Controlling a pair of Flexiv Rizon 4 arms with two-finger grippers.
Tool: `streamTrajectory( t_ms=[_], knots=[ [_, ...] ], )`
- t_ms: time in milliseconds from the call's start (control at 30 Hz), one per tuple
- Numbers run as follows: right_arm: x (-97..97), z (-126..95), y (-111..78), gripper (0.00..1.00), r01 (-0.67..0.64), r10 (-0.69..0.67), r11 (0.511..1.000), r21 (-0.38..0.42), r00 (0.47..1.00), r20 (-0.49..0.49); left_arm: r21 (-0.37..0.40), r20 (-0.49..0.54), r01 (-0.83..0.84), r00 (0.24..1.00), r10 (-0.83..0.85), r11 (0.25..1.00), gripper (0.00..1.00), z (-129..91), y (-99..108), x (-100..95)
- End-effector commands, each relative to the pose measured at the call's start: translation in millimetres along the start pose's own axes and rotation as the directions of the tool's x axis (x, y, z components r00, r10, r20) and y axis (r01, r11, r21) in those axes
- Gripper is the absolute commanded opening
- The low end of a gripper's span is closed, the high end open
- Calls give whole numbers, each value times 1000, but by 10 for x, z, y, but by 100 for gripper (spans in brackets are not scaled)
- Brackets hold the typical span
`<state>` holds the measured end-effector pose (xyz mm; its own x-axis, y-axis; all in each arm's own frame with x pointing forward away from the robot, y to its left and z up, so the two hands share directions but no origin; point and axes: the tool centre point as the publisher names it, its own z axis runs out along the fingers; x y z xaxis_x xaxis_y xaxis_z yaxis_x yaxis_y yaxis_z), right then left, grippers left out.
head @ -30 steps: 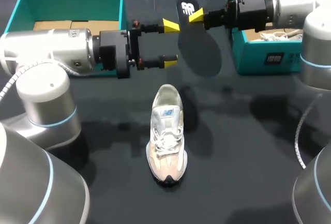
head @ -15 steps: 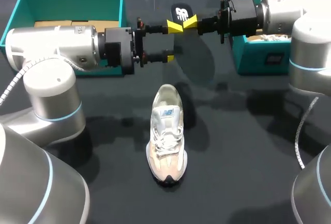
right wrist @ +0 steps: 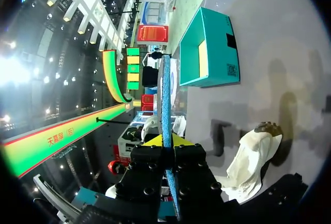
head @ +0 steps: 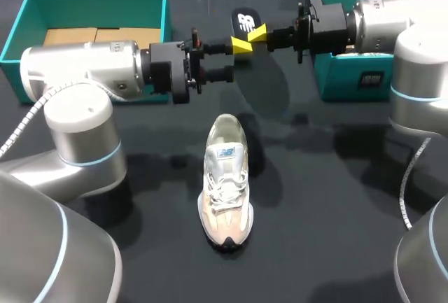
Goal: Take the shoe out of the shoebox, open the shoe tongue, remove and reinsert the insole, then place the shoe into the shoebox
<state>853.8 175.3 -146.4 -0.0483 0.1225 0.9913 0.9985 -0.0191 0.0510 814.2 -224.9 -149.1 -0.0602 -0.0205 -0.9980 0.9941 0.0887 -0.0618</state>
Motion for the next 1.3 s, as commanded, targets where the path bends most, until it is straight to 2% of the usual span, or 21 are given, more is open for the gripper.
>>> streamTrajectory(
  t_ms=[33, 267, 400, 533, 600, 633, 867, 933, 967, 1000, 1033, 1067, 1200, 1300],
  knots=[
    [-1, 11, -3, 0, 0, 0, 1000, -1, 1000, 2, -9, 13, -15, 1000, 15, 1000, 46, 91, 23, 40],
    [-1, 11, -3, 0, 0, 0, 1000, -1, 1000, 2, -25, 9, -36, 999, 36, 999, 38, 141, 25, 60],
    [-1, 11, -3, 0, 0, 0, 1000, -1, 1000, 2, -39, 1, -43, 999, 43, 998, 27, 147, 35, 66],
    [-1, 11, -3, 0, 0, 0, 1000, -1, 1000, 2, -42, 1, -47, 999, 47, 998, 23, 139, 37, 66],
    [-1, 11, -3, 0, 0, 0, 1000, -1, 1000, 2, -44, 0, -48, 999, 48, 998, 12, 136, 39, 66],
    [-1, 11, -3, 0, 0, 0, 1000, -1, 1000, 2, -46, -1, -49, 999, 49, 998, 0, 136, 42, 69],
    [-1, 11, -3, 0, 0, 0, 1000, -1, 1000, 2, -44, -6, -59, 998, 59, 997, 0, 143, 18, 79],
    [9, 14, -5, 15, 3, -3, 1000, -1, 1000, 0, -44, -5, -61, 998, 61, 997, 0, 138, 14, 75],
    [11, 14, -7, 28, 3, -3, 1000, -2, 1000, 0, -44, -5, -63, 998, 63, 997, 0, 134, 11, 71],
    [16, 15, -11, 49, 4, -4, 1000, -3, 1000, -1, -45, -5, -65, 998, 65, 997, 0, 127, 5, 65],
    [18, 15, -14, 90, 4, -4, 1000, -4, 1000, -1, -45, -5, -68, 998, 68, 997, 0, 121, 1, 62],
    [24, 12, -22, 100, 5, -5, 1000, -6, 1000, -2, -46, -7, -75, 997, 74, 996, 0, 107, -8, 57],
    [24, -5, -52, 100, 6, -6, 1000, -9, 1000, -6, -73, -36, -108, 994, 106, 991, 0, 32, -21, 67],
    [21, -39, -112, 100, 5, -5, 1000, -16, 1000, -7, -53, -40, -66, 997, 64, 996, 0, -86, -19, 58]
  ],
)
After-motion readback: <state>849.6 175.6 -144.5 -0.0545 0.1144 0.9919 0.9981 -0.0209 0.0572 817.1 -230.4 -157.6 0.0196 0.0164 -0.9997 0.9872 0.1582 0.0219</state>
